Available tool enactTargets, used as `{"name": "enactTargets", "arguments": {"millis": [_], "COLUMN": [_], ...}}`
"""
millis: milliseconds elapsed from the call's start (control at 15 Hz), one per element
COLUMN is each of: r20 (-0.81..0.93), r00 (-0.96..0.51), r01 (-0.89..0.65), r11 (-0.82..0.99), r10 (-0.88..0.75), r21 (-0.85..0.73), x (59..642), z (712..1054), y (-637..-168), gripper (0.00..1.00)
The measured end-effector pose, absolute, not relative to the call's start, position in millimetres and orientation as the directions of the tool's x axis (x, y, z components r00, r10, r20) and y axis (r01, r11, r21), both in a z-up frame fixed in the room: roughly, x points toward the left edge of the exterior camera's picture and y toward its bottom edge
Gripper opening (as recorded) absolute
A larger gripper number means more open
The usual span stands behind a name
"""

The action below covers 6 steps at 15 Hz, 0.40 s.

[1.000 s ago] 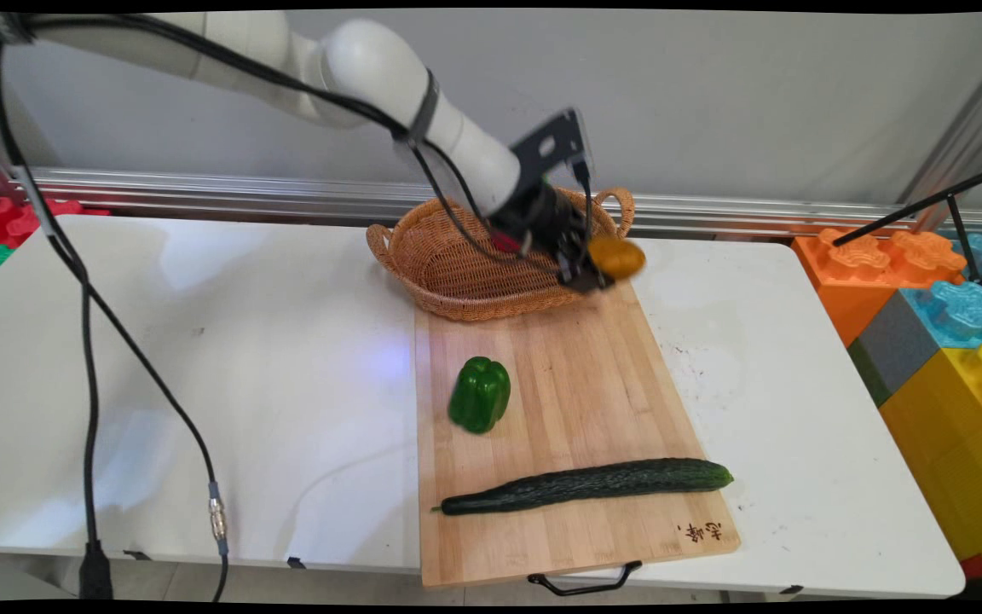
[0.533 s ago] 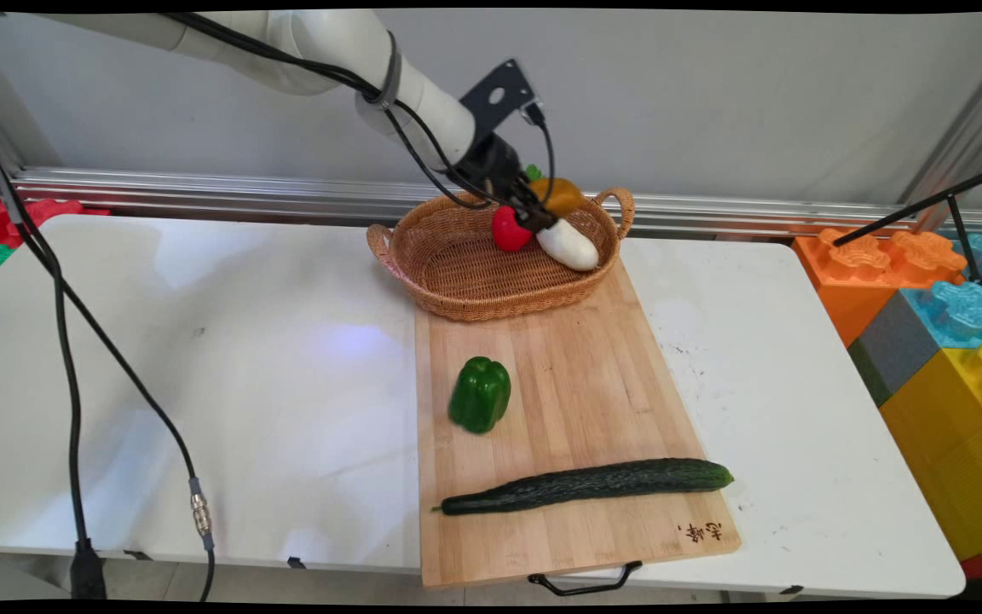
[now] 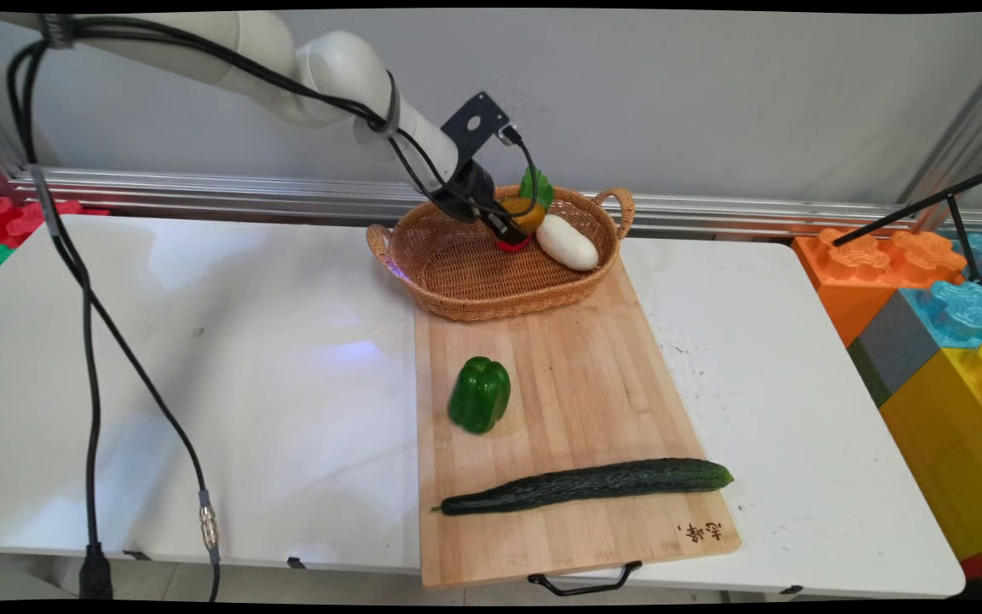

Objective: Place the picked object in the vegetable basket

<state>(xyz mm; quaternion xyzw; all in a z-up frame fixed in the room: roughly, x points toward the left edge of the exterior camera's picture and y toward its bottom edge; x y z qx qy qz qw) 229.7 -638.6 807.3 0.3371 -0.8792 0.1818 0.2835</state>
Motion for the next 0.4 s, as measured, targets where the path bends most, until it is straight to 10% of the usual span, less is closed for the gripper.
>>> {"name": "enactTargets", "arguments": {"millis": [133,200,400], "r20": [0.623,0.625,0.635], "r00": [-0.593,-0.587,-0.568], "r01": [-0.711,-0.714,-0.719], "r11": [0.696,0.694,0.69], "r10": [-0.51,-0.515,-0.523], "r21": [-0.106,-0.099,-0.076], "x": [229.2,228.7,225.2], "z": [800.1,799.0,800.6], "y": [-642.7,-643.9,-645.9], "gripper": [0.0,1.0,1.0]}}
